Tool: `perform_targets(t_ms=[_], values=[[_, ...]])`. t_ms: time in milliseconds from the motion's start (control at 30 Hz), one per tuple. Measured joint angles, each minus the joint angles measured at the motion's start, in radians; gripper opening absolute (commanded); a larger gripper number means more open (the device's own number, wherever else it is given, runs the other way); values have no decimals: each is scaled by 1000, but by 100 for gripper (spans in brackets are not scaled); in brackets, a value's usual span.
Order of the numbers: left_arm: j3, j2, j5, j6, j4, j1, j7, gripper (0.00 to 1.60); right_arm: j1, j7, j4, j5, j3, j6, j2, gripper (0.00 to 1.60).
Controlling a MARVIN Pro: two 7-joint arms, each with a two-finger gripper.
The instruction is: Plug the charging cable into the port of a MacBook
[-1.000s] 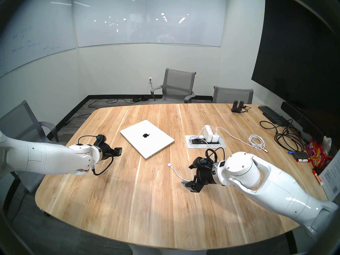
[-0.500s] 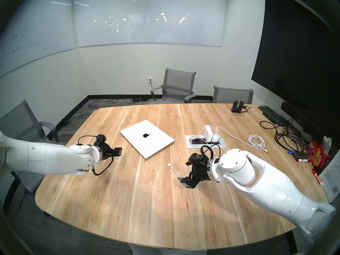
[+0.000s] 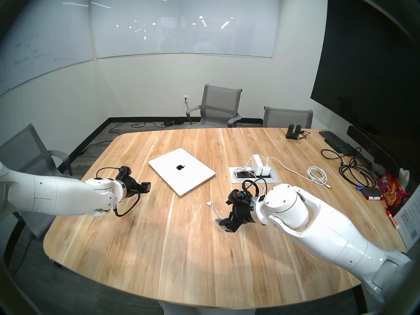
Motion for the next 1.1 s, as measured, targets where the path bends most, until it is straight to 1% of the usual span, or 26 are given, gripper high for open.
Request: perform_targets(t_ms=[667, 1100], values=[[0, 0, 0, 0, 0, 0, 0, 160, 65, 36, 134, -37, -39, -6, -90, 160], [0, 0, 0, 0, 0, 0, 0, 160, 102, 51, 212, -50, -42, -7, -152, 160]])
